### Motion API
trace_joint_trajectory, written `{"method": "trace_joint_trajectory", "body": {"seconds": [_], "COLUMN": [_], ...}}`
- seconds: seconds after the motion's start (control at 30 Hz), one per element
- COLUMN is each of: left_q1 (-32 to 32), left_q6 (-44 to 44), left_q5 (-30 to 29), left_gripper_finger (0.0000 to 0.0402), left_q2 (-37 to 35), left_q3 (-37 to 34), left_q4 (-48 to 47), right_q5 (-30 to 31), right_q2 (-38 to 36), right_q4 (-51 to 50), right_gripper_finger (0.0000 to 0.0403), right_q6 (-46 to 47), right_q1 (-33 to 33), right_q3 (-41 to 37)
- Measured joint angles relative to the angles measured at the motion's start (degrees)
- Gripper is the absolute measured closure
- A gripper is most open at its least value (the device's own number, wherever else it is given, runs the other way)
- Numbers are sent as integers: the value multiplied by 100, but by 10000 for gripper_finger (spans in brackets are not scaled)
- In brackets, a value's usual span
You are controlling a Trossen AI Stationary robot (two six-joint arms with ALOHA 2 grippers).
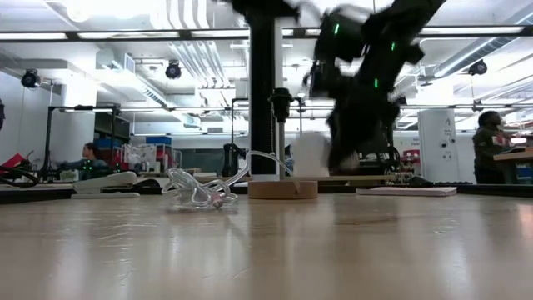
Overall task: Screw lightbulb
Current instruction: Insert the lightbulb on the desk lamp
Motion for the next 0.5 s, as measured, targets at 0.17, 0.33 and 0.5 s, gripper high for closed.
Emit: {"method": "trace_joint_trajectory", "body": {"seconds": [0.17,0.33,0.5], "left_q1": [-1,11,173], "left_q6": [175,322,465], "left_q5": [-367,-991,-1281], "left_gripper_finger": [401,401,401], "left_q2": [-451,-822,-1184], "left_q3": [-324,-990,-1760], "left_q4": [383,1195,2376], "right_q5": [-7,-714,-1688], "right_q2": [-784,-1404,-1495], "right_q4": [-63,1216,3254], "right_gripper_finger": [282,282,282], "right_q6": [-313,-468,-363], "right_q1": [-334,-737,-1202], "right_q3": [-15,-187,-476]}}
